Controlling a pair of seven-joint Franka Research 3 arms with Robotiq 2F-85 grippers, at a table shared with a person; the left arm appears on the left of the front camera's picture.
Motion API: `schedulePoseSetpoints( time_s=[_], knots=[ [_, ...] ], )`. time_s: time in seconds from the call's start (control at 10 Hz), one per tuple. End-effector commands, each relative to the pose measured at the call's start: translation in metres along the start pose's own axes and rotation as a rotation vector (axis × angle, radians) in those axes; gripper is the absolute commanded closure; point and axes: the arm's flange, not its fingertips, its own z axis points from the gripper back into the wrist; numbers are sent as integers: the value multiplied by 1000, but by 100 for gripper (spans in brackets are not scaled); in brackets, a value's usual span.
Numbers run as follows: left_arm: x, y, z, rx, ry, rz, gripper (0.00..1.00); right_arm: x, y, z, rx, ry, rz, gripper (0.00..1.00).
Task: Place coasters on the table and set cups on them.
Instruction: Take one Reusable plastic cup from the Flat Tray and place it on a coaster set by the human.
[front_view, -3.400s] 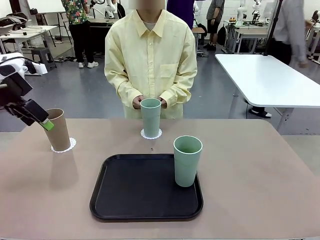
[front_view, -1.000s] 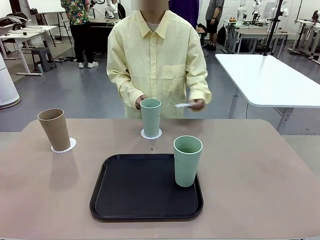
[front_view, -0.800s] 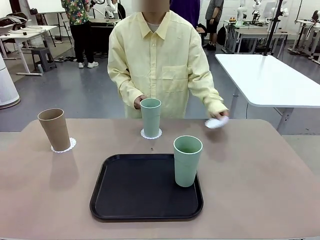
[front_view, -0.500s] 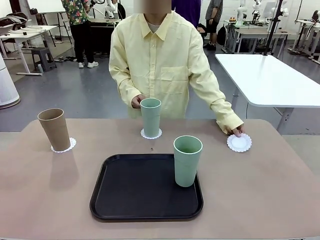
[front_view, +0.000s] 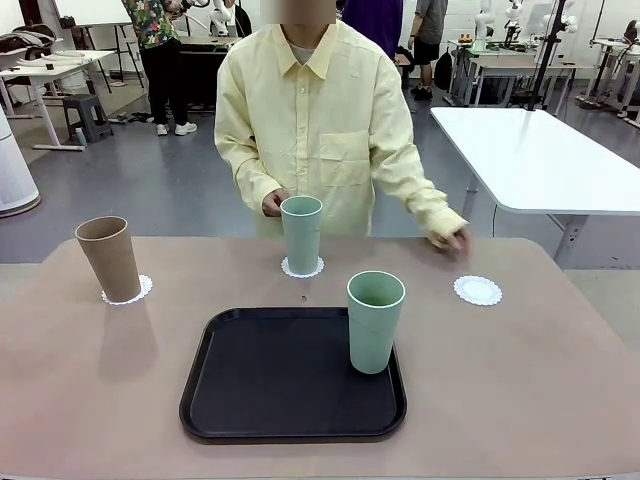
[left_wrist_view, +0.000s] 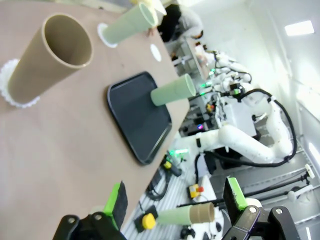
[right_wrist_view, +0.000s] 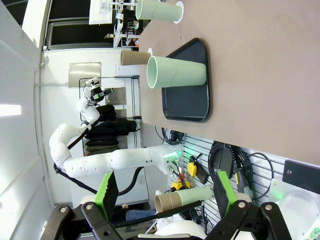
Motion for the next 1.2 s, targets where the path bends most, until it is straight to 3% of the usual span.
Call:
schedulePoseSetpoints(
  time_s=[0.0,0.8,0.9,1.1],
  knots=[
    [0,-2,0,5,-10,16,0,1,-1,0,21,-1,20,0],
    [0,-2,0,5,-10,16,0,1,-1,0,21,-1,20,0],
    [0,-2,0,5,-10,16,0,0,0,0,0,0,0,0],
    [0,-2,0,5,-10,16,0,36,26,-18,-142,37,92,0]
  ],
)
